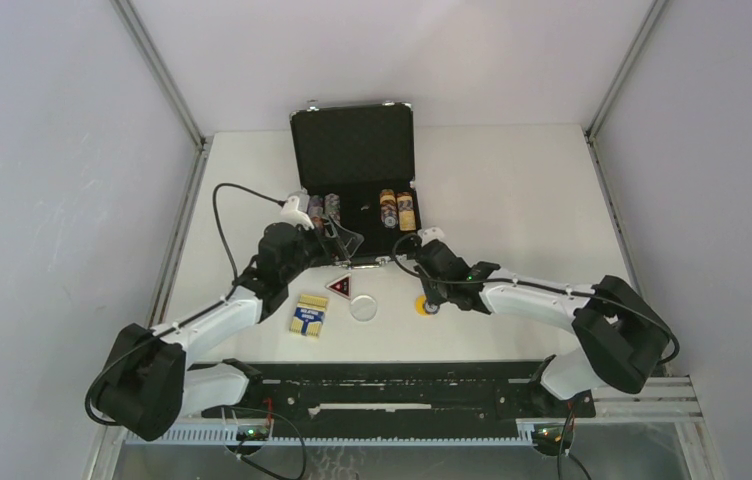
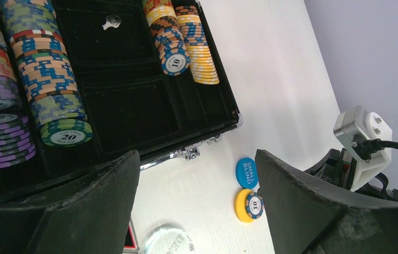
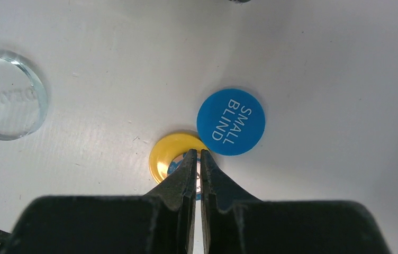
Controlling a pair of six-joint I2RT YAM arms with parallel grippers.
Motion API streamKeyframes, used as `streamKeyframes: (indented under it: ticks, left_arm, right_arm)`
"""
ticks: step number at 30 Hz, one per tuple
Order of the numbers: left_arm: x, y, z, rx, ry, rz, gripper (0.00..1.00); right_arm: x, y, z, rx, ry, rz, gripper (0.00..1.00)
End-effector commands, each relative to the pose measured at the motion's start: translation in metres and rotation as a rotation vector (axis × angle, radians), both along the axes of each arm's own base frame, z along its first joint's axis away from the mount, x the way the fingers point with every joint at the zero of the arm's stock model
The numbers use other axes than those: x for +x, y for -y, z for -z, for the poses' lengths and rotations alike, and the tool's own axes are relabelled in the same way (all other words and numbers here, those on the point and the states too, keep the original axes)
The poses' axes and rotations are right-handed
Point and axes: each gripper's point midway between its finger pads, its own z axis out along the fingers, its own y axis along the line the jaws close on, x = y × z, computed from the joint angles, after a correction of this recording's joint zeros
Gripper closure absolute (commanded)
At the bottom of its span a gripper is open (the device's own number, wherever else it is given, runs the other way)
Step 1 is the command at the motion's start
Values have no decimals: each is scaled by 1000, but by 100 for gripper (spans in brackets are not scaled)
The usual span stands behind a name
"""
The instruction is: Pack up texas hold em set
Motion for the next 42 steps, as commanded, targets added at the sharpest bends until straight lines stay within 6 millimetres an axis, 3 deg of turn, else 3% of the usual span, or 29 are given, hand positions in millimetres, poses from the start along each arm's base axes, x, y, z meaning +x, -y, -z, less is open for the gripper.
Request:
streamKeyframes:
  ticks: [1,13,42]
  left_arm:
    - [0,7,-6,-31,18,25,16]
    - [0,8,-5,-31,14,32,16]
    - [-1,12,-2,-56,-19,42,16]
  right_arm:
    - [3,-9,2,25,15,23,88]
    - [-1,-12,16,15,-10,22,90]
    - [-13,-7,14,0,-18,16,92]
